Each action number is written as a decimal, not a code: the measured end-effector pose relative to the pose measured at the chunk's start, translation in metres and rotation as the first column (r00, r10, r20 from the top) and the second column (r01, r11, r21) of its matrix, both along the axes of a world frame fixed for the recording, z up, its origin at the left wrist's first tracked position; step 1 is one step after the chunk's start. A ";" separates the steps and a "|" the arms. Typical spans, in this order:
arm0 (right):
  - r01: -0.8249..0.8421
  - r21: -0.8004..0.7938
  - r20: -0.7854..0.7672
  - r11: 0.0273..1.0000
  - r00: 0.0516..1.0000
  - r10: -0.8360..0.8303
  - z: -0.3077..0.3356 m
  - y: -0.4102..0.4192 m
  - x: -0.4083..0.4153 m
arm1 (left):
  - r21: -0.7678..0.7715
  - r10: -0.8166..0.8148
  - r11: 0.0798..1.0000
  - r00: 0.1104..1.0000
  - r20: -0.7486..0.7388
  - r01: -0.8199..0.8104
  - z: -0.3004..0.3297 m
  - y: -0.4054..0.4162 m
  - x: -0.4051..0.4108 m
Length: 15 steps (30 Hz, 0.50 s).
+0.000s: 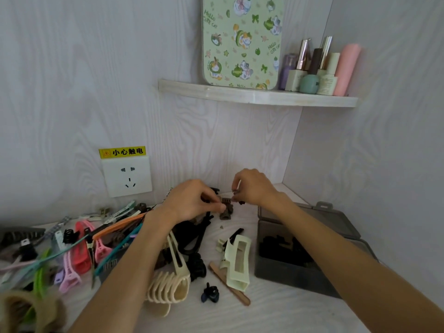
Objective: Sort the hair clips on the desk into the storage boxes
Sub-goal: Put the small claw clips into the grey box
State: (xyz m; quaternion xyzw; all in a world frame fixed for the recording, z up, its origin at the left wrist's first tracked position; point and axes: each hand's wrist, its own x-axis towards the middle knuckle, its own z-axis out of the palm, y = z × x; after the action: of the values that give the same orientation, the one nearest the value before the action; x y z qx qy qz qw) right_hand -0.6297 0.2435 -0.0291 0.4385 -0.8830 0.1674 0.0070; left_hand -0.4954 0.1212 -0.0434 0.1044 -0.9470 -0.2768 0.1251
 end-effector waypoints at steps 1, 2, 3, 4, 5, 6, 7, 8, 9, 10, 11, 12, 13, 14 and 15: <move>0.001 -0.044 0.048 0.999 0.999 0.001 0.006 0.006 0.001 | 0.033 0.008 0.999 1.000 -0.014 -0.007 0.002 0.000 0.001; -0.001 -0.102 0.117 0.995 0.993 0.014 0.013 0.014 0.002 | 0.069 0.015 0.998 0.999 -0.034 -0.013 0.003 0.000 0.003; -0.005 -0.168 0.200 0.986 0.979 0.039 0.019 0.024 0.004 | 0.111 0.019 0.994 0.998 -0.065 -0.012 0.006 0.002 0.003; -0.013 -0.224 0.270 0.975 0.960 0.075 0.024 0.034 0.007 | 0.161 0.021 0.987 0.995 -0.100 -0.004 0.010 0.005 0.004; -0.025 -0.256 0.311 0.966 0.944 0.107 0.028 0.046 0.010 | 0.213 0.015 0.977 0.991 -0.130 0.013 0.015 0.009 0.005; -0.034 -0.261 0.331 0.965 0.935 0.123 0.031 0.060 0.014 | 0.264 -0.005 0.964 0.989 -0.147 0.044 0.022 0.016 0.007; -0.039 -0.257 0.349 0.966 0.928 0.130 0.033 0.073 0.017 | 0.302 -0.039 0.950 0.987 -0.154 0.085 0.030 0.023 0.009; -0.031 -0.256 0.375 0.966 0.918 0.128 0.033 0.086 0.020 | 0.320 -0.094 0.938 0.985 -0.145 0.137 0.037 0.031 0.011; -0.004 -0.261 0.405 0.965 0.907 0.113 0.032 0.099 0.022 | 0.324 -0.167 0.925 0.979 -0.120 0.198 0.044 0.041 0.013; 0.028 -0.266 0.434 0.964 0.896 0.094 0.031 0.110 0.024 | 0.320 -0.239 0.913 0.967 -0.085 0.254 0.048 0.051 0.014; 0.062 -0.268 0.456 0.961 0.887 0.070 0.030 0.121 0.027 | 0.313 -0.301 0.900 0.952 -0.056 0.303 0.050 0.062 0.015; 0.082 -0.262 0.469 0.961 0.882 0.053 0.028 0.130 0.031 | 0.308 -0.342 0.890 0.939 -0.037 0.336 0.050 0.071 0.015; 0.084 -0.246 0.469 0.966 0.882 0.043 0.027 0.137 0.034 | 0.305 -0.370 0.882 0.929 -0.025 0.360 0.049 0.079 0.015; 0.070 -0.219 0.459 0.973 0.888 0.040 0.025 0.143 0.037 | 0.306 -0.398 0.872 0.917 -0.006 0.381 0.047 0.084 0.014; 0.049 -0.186 0.448 0.981 0.893 0.041 0.025 0.147 0.040 | 0.315 -0.431 0.860 0.902 0.030 0.401 0.045 0.086 0.013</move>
State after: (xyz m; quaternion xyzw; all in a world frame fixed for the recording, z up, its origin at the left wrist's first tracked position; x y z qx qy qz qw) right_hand -0.5898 0.3907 -0.0039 0.3833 -0.8412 0.3485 -0.1548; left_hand -0.4824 0.2074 0.0021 -0.0712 -0.8988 -0.4326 -0.0022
